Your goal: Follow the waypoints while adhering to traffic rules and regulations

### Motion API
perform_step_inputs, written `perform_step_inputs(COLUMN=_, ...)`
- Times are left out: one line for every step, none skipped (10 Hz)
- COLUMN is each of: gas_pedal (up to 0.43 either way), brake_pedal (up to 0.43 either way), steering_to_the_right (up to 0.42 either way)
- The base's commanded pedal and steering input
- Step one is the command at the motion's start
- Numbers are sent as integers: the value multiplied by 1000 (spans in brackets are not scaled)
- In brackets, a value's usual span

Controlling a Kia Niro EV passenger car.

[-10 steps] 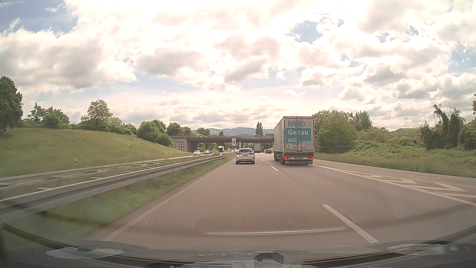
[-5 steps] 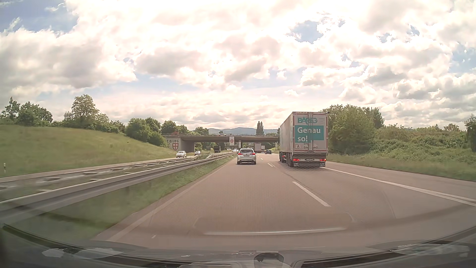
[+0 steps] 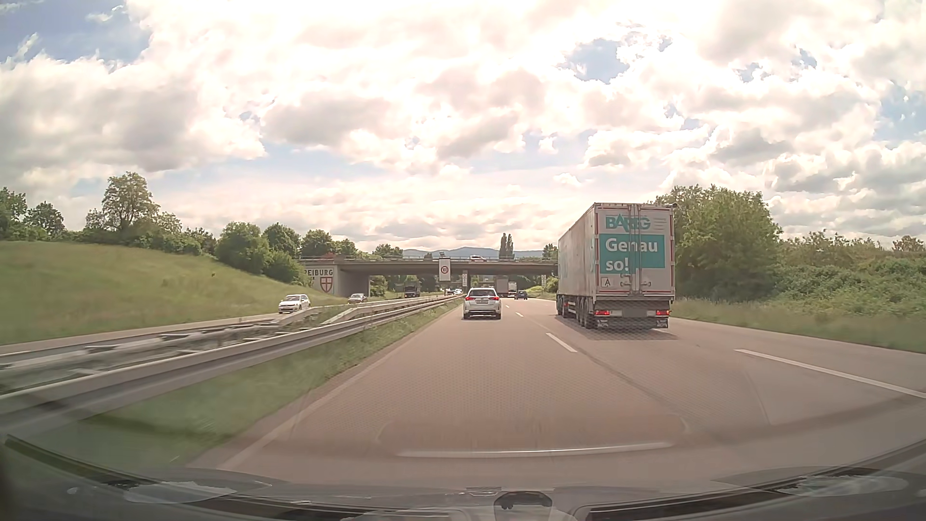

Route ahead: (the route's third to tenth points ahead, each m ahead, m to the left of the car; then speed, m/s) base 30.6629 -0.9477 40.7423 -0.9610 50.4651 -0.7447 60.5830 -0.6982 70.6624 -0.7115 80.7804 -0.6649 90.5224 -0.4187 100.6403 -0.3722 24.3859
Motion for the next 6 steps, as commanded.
perform_step_inputs(gas_pedal=59, brake_pedal=0, steering_to_the_right=0)
perform_step_inputs(gas_pedal=20, brake_pedal=0, steering_to_the_right=0)
perform_step_inputs(gas_pedal=20, brake_pedal=0, steering_to_the_right=0)
perform_step_inputs(gas_pedal=20, brake_pedal=0, steering_to_the_right=0)
perform_step_inputs(gas_pedal=20, brake_pedal=0, steering_to_the_right=0)
perform_step_inputs(gas_pedal=20, brake_pedal=0, steering_to_the_right=0)
